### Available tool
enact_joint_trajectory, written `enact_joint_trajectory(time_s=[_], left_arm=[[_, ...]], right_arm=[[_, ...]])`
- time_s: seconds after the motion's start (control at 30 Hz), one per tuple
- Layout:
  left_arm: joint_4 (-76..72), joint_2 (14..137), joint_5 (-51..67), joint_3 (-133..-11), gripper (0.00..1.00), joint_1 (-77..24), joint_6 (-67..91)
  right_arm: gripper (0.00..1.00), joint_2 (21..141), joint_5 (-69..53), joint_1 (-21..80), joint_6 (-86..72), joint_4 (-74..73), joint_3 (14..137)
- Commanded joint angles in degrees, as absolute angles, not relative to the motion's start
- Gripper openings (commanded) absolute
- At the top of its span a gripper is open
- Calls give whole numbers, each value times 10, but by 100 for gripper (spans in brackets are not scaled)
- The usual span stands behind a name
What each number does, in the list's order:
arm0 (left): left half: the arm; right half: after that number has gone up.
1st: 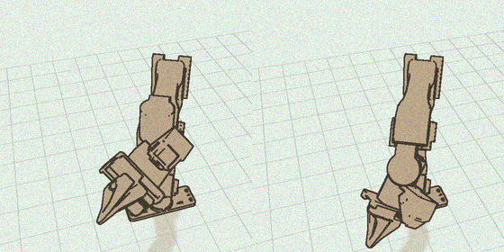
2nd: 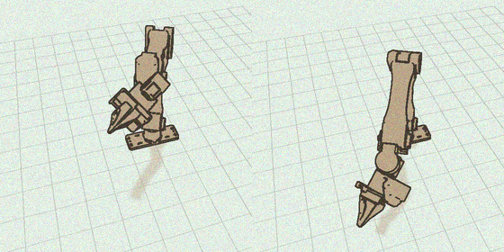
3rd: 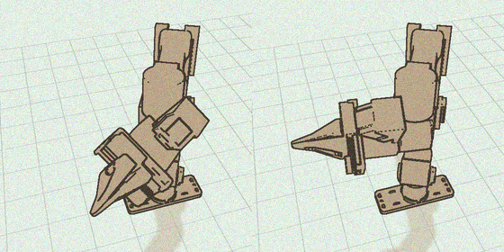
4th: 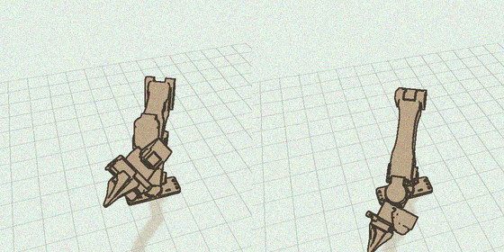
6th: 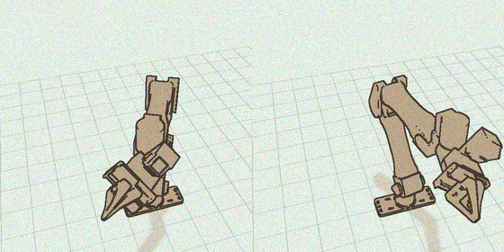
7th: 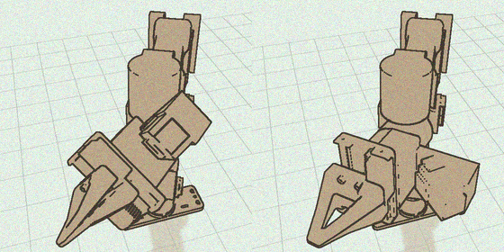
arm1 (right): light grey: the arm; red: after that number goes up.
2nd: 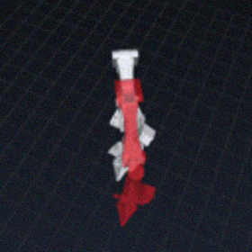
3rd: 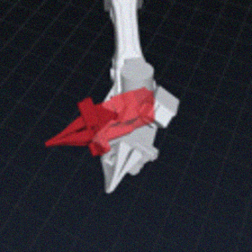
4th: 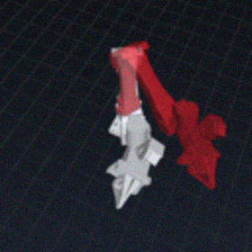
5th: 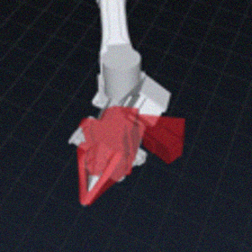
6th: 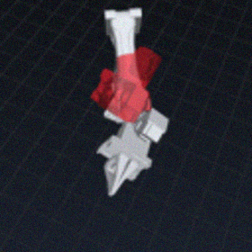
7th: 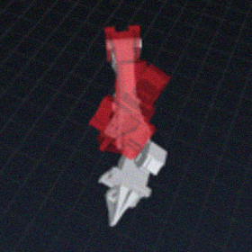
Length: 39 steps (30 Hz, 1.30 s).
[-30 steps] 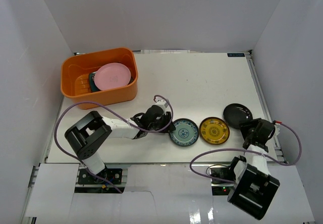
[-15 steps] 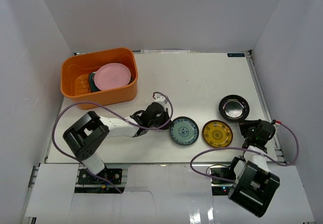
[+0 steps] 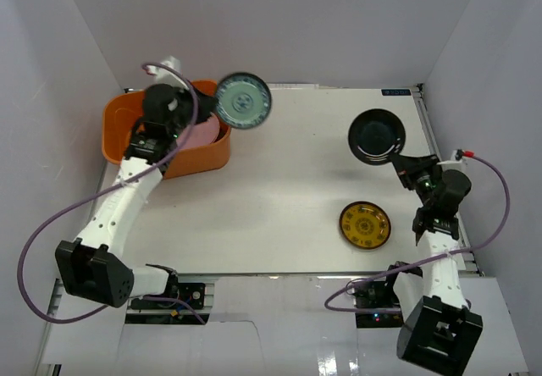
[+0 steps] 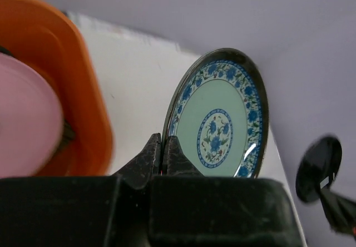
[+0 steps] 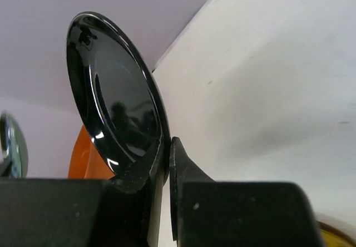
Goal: Place the plates into the plastic bin on the countertop
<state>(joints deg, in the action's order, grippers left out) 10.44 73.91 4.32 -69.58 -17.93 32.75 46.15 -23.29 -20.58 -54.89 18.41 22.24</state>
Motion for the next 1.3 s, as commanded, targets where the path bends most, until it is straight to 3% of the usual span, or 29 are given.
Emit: enact_joint_trajectory(time_s=[0.0, 0.13, 0.43, 0.53, 0.63, 0.67, 0.77, 0.8, 0.93, 1.1, 1.27], left_arm=[[191, 762, 95, -772, 0, -58, 312], [204, 807, 51, -800, 0, 54, 322], [217, 903, -14, -774, 0, 102, 304], [215, 924, -3, -759, 10, 105, 301], [214, 934, -1, -753, 36, 105, 302], [214, 933, 29, -752, 65, 105, 302], [190, 900, 79, -747, 90, 105, 310], [182, 885, 90, -740, 93, 105, 322], [156, 786, 131, -712, 96, 103, 343], [160, 655, 233, -641, 79, 12, 322], [210, 612, 343, -558, 79, -60, 286]], right_arm=[[8, 472, -243, -77, -528, 202, 283], [8, 498, -204, 36, -517, 214, 307], [8, 611, -146, 218, -436, 178, 420], [8, 646, -135, 264, -422, 176, 439], [8, 670, -123, 296, -412, 175, 457], [8, 677, -120, 307, -410, 174, 464], [8, 700, -119, 323, -404, 164, 481], [8, 709, -116, 327, -402, 163, 484], [8, 729, -120, 338, -402, 156, 500], [8, 747, -141, 349, -404, 154, 515], [8, 749, -159, 360, -401, 148, 513]])
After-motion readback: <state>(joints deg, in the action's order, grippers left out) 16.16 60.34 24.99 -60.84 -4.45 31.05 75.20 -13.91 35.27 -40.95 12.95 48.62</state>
